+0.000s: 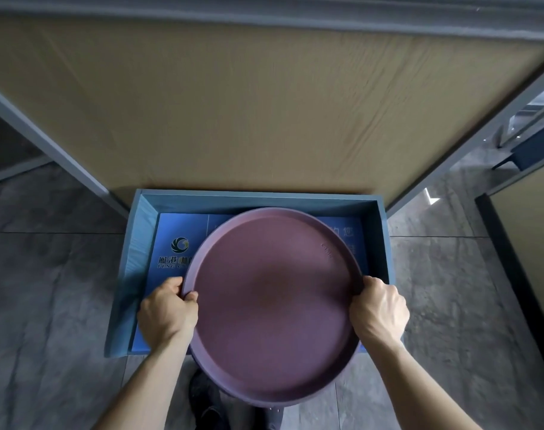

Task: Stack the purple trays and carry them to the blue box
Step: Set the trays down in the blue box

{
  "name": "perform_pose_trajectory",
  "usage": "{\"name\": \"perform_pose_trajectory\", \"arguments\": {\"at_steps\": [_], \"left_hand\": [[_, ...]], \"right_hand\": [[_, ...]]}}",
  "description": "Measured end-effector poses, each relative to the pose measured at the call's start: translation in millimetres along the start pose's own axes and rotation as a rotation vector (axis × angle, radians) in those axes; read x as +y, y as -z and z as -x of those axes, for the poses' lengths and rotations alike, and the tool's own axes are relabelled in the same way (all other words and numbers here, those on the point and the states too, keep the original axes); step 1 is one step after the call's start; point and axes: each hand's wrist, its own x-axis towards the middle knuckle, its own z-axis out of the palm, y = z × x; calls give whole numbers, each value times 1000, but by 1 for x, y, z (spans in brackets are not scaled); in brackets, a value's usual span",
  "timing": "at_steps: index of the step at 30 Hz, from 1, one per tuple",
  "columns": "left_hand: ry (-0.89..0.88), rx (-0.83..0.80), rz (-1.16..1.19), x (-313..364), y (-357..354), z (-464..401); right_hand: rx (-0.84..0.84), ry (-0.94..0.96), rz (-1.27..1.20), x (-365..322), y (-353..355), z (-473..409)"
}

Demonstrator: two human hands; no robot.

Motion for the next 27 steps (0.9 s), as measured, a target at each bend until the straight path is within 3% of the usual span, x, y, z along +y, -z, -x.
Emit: {"name": "perform_pose_trajectory", "arguments": {"at_steps": [11,27], "left_hand": [[-54,-3,-32,-2,4,-1],[-17,-15,20,-2,2,-6]], "right_hand": [[-2,-75,-156,2,-4,1],[-14,-78,-191,2,-1,2]]}}
